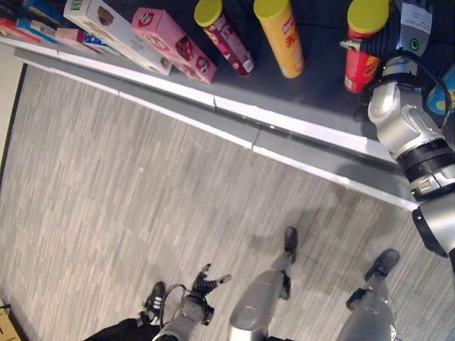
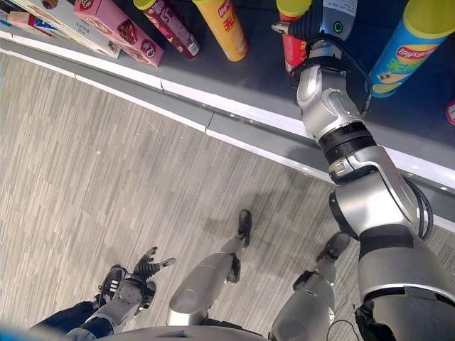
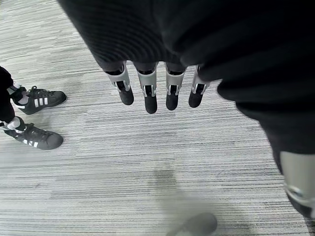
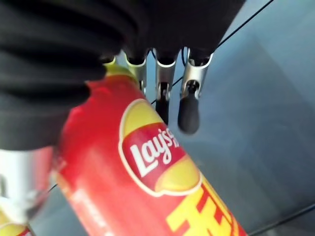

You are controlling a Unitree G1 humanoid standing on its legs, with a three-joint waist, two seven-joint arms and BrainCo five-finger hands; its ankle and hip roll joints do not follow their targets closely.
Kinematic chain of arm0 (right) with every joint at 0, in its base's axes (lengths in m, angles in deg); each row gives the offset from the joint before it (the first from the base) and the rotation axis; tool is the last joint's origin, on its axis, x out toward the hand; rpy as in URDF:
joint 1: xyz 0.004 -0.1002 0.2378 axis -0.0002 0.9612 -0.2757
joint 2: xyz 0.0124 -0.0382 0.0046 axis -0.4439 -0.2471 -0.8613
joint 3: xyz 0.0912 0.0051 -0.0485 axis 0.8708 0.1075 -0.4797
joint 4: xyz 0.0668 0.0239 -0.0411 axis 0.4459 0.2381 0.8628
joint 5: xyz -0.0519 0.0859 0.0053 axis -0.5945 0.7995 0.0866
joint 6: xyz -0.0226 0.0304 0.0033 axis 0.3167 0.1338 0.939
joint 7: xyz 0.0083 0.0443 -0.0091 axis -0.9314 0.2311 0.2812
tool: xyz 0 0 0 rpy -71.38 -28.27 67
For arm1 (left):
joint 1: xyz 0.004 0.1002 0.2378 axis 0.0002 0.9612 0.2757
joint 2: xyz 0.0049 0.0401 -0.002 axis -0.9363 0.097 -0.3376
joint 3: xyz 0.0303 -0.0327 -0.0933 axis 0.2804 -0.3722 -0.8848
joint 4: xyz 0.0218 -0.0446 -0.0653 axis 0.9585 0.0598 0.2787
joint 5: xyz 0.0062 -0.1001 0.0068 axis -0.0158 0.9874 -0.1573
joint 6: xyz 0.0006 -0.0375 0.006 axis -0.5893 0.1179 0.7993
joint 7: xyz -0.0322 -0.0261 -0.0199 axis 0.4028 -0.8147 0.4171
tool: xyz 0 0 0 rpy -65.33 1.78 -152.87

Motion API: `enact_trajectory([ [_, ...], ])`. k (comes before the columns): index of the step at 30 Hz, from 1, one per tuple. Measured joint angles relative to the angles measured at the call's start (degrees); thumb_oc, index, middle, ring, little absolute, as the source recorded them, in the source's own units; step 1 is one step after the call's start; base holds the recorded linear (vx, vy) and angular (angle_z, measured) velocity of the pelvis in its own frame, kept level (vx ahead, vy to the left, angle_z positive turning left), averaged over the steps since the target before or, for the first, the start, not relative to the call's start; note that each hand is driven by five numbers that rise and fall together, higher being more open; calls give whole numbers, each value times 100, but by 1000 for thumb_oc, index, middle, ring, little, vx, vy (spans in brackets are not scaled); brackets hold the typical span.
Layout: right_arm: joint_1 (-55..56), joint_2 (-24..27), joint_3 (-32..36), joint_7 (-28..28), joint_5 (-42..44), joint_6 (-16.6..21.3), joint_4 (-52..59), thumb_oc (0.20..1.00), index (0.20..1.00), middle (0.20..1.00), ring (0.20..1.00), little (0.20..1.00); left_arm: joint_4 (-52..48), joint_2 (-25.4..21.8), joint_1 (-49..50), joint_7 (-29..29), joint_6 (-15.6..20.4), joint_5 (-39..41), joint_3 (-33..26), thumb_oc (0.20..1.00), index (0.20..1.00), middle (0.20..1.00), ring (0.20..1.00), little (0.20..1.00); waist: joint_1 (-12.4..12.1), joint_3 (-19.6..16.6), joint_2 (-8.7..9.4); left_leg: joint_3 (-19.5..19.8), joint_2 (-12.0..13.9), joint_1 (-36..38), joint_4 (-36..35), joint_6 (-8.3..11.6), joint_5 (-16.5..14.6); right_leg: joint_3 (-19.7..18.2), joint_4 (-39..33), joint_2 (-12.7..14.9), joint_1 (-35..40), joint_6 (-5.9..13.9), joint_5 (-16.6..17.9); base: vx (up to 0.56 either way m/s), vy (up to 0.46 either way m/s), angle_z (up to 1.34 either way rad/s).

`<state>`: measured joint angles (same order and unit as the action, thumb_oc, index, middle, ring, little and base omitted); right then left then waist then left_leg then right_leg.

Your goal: Put the goods on the table back onto the shelves and tidy them up.

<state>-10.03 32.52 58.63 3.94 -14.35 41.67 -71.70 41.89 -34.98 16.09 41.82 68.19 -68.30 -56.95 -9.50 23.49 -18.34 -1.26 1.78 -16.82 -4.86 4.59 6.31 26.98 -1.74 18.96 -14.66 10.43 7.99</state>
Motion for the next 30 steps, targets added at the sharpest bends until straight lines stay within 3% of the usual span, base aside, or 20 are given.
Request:
enact_trajectory([
  [10, 441, -50, 138, -104, 5, 59, 792, 1000, 1000, 1000, 1000, 1000, 11, -3, -23, 19, -42, -2, -24, 1000, 1000, 1000, 1000, 1000, 85, 95, 126, 4, 5, 55, 3, -3, 2, 2, -1, -7, 68, -3, 4, 0, 0, 1],
  [15, 2303, -362, 719, -133, -118, 223, 3170, 1000, 1000, 1000, 1000, 1000, 57, 20, -142, 75, -270, -76, -187, 1000, 1000, 1000, 1000, 1000, 329, 264, 389, 11, 15, 328, -7, -2, 1, -56, -36, -25, 397, -3, 4, 25, 50, 6],
  [20, 3980, -980, 524, 221, -179, 627, 4284, 1000, 1000, 1000, 1000, 1000, -26, 24, -196, 89, -447, -172, -331, 1000, 1000, 1000, 1000, 1000, 685, 246, 833, -177, 13, 469, -21, 1, -3, -246, -42, -52, 408, -15, 14, 36, 57, -19],
  [21, 4450, -1073, 345, 571, 90, 832, 4405, 1000, 1000, 1000, 1000, 1000, -35, 7, -169, 101, -470, -297, -554, 1000, 1000, 1000, 1000, 1000, 744, 229, 1069, -340, 59, 558, -27, 1, -4, -404, -39, -85, 392, -34, 34, 42, 56, -41],
  [23, 4955, -968, 332, 1183, 703, 1091, 4491, 1000, 1000, 1000, 1000, 1000, -40, -9, -193, 63, -509, -377, -765, 1000, 1000, 1000, 1000, 1000, 810, 158, 1302, -578, 122, 709, -32, 28, -77, -582, -27, -155, 402, -51, 61, 48, 56, -53],
  [29, 6454, -288, 344, 2688, 1806, 1336, 4106, 1000, 1000, 1000, 1000, 1000, 276, -268, -180, -133, -542, -577, -1034, 1000, 1000, 1000, 1000, 1000, 1143, -398, 2008, -1120, 221, 1188, -37, 65, -246, -1168, -18, -306, 438, -73, 120, 65, 76, -50],
  [30, 6917, -31, 341, 3085, 1967, 1343, 3791, 1000, 1000, 1000, 1000, 1000, 427, -353, -174, -233, -558, -624, -1021, 1000, 1000, 1000, 1000, 1000, 1352, -639, 2204, -1298, 206, 1351, -41, 59, -311, -1347, -51, -321, 481, -54, 159, 86, 130, -70],
])
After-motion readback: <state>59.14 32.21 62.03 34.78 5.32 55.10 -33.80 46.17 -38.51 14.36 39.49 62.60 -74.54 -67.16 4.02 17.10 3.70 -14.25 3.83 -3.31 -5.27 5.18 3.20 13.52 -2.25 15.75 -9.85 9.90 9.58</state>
